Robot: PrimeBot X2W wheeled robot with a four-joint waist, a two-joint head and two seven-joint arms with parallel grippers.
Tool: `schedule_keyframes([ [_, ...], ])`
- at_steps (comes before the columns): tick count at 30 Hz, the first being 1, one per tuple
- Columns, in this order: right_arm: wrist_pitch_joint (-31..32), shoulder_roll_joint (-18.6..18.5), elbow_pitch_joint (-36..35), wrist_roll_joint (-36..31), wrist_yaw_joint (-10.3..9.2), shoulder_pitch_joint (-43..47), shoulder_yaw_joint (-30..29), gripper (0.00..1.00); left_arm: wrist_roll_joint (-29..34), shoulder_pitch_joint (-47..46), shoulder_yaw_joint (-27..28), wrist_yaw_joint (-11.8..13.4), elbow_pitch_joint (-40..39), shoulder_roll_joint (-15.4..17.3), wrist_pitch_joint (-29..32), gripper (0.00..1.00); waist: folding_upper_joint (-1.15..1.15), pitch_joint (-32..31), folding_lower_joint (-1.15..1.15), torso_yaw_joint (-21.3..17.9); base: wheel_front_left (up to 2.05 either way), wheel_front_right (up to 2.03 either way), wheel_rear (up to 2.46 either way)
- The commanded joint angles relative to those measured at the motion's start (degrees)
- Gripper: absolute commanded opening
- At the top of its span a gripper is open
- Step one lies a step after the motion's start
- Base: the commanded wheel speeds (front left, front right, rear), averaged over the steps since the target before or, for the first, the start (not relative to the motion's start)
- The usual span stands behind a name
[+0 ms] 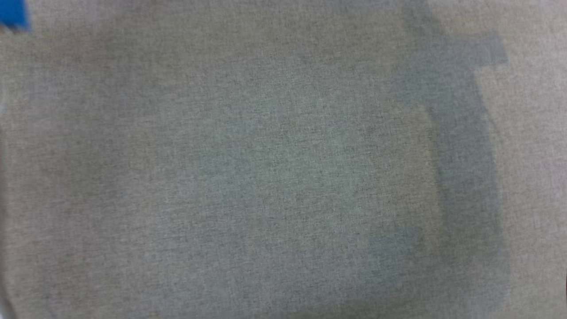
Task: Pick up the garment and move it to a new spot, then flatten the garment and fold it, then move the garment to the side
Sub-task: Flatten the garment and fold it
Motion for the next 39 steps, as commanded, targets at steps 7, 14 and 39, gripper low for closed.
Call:
schedule_keyframes([
  [7, 7.8, 2.6, -3.2, 3.9, 0.00, 25.4, -0.5, 0.00, -1.5, 20.5, -3.4, 2.4, 3.5, -5.5, -3.0, 0.00, 0.00, -4.7, 0.00, 0.8, 0.00, 0.00, 0.00],
  [14, 21.7, 6.8, -15.1, 3.8, 0.00, 44.2, -3.1, 0.00, -5.1, 37.6, -4.2, 5.1, 0.2, -7.8, 0.2, 0.00, 0.00, -10.2, 0.00, 0.4, 0.00, 0.00, 0.00],
  [39, 55.9, 13.8, -42.8, 10.7, 0.01, 80.6, -13.7, 0.00, -12.5, 68.1, -4.8, 16.4, -24.3, -4.5, 21.9, 0.00, 0.00, -20.8, 0.00, 4.0, 0.00, 0.00, 0.00],
])
